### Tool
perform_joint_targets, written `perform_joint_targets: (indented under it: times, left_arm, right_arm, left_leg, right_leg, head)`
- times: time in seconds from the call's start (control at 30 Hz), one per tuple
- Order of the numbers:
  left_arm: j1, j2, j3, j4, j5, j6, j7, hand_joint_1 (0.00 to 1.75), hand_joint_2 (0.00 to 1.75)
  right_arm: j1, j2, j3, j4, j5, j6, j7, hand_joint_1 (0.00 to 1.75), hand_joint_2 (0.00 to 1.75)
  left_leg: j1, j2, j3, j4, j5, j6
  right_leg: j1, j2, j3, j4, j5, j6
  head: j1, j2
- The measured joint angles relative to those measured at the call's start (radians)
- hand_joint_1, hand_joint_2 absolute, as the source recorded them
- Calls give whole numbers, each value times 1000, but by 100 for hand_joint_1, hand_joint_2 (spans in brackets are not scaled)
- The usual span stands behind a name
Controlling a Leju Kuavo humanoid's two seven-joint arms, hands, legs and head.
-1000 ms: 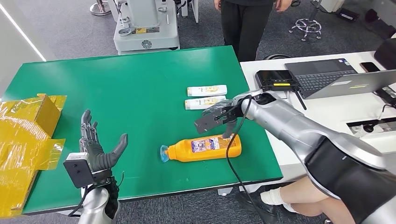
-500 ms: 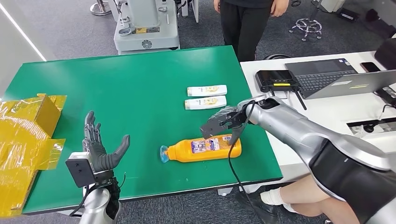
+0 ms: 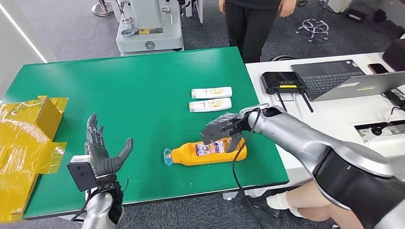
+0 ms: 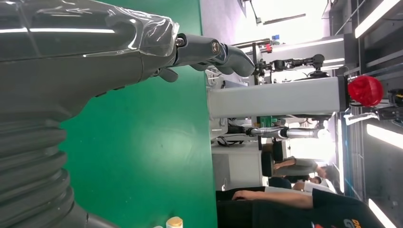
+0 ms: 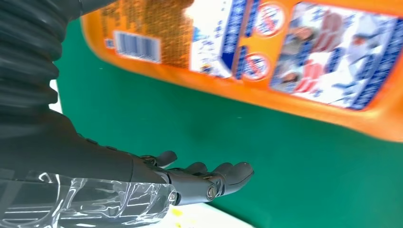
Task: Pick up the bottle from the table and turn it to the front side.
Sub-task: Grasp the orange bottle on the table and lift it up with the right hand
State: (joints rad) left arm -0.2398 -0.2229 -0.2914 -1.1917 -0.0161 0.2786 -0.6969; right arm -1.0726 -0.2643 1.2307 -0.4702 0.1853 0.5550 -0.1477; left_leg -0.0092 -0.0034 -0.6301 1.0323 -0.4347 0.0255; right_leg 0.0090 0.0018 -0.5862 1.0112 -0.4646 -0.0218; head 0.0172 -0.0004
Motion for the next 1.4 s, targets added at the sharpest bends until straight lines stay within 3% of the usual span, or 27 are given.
perform_joint_targets:
  times: [0.37,0.77,1.17,1.4]
  left_arm:
    - [-1,0,0,0,0,-5,0,0,175]
    - [-14,0,0,0,25,-6,4,0,175]
    - [-13,-1,0,0,30,-4,6,0,175]
    - [-6,-1,0,0,30,13,8,0,175]
  right_arm:
    - [6,6,0,1,-13,8,0,0,175]
    - [-3,-6,37,-23,-43,103,26,0,175]
    - [32,-4,78,-21,-35,54,7,0,175]
    - [45,35,100,-1,-4,-35,7,0,175]
  left_leg:
    - [0,0,0,0,0,0]
    - [0,0,0,0,0,0]
    - [0,0,0,0,0,0]
    - [0,0,0,0,0,0]
  right_leg:
    - [0,0,0,0,0,0]
    - [0,0,0,0,0,0]
    - [0,0,0,0,0,0]
    - [0,0,0,0,0,0]
  head:
    - [0,0]
    - [0,0]
    - [0,0]
    - [0,0]
